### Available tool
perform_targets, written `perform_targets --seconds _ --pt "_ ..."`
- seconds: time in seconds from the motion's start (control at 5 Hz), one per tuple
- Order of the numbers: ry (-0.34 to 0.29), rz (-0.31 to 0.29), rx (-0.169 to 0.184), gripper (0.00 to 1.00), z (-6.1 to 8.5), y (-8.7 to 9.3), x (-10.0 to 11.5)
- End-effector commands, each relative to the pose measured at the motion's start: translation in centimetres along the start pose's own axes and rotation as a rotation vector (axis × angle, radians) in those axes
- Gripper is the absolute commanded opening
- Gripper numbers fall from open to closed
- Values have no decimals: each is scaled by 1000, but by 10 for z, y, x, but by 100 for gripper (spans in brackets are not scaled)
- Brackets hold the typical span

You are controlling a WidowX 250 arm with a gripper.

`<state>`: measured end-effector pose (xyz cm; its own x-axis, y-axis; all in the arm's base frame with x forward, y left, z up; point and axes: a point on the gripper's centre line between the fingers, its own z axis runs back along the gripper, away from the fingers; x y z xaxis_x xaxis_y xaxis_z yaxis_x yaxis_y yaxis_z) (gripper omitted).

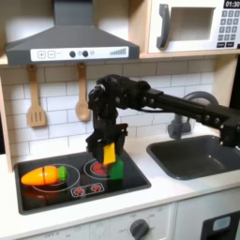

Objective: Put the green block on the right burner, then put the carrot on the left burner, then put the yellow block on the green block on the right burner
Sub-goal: 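Put the yellow block on the green block on the right burner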

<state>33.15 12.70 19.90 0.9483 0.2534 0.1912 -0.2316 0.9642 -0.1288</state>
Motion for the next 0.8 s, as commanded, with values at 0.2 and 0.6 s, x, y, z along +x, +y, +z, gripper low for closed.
perform_targets --seconds 0.2,0.6 --pt "-5 -56 4 0 -5 -24 5" --pt "2 -40 15 0 -8 -29 10"
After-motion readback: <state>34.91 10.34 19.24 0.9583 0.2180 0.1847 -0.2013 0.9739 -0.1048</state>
